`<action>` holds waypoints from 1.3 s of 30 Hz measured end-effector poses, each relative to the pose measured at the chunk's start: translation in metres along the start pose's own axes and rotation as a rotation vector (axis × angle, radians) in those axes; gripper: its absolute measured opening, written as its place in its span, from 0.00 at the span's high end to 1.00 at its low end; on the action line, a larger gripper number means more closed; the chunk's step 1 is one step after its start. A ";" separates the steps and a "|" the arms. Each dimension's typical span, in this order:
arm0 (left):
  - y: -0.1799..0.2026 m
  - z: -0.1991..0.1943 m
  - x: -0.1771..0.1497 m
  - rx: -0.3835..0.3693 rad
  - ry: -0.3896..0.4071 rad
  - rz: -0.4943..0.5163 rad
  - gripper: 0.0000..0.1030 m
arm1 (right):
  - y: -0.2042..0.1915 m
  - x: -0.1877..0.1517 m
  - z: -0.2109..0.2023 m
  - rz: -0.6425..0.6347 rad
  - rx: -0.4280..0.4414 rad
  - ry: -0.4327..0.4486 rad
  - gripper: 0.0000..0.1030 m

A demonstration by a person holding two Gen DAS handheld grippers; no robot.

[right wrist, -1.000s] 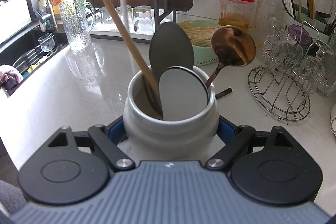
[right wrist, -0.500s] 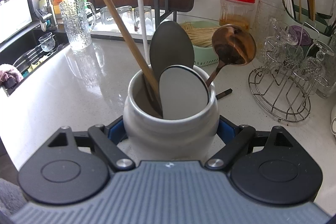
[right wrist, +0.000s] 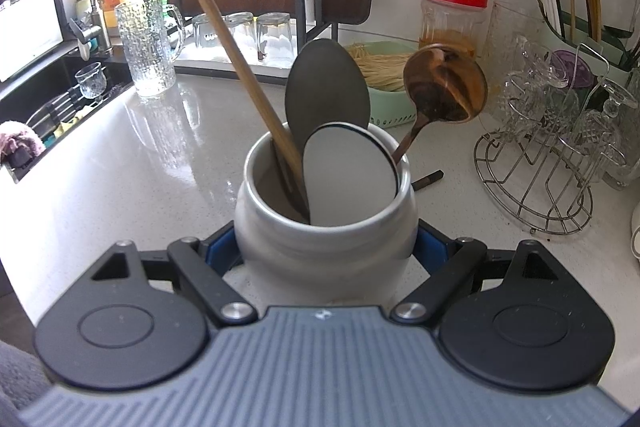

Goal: Organize utensils
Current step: 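Carry the white stick over the crock held by the right tool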

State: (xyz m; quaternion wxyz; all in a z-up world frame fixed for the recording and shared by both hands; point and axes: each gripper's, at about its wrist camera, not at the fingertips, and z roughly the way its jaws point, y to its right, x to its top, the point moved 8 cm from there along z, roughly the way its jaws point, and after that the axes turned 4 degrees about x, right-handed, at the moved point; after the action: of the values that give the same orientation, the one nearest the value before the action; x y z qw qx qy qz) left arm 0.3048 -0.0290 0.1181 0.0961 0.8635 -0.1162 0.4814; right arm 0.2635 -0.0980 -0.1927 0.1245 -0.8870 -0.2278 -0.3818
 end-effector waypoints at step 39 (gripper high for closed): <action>0.047 0.086 -0.096 -0.186 -0.479 0.124 0.93 | 0.000 0.000 0.001 0.002 0.001 0.013 0.12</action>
State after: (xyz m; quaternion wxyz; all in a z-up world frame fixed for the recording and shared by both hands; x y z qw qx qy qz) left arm 0.3119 -0.0877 -0.0063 0.1149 0.9314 -0.2320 0.2557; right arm 0.2636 -0.0975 -0.1936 0.1269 -0.8846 -0.2265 -0.3874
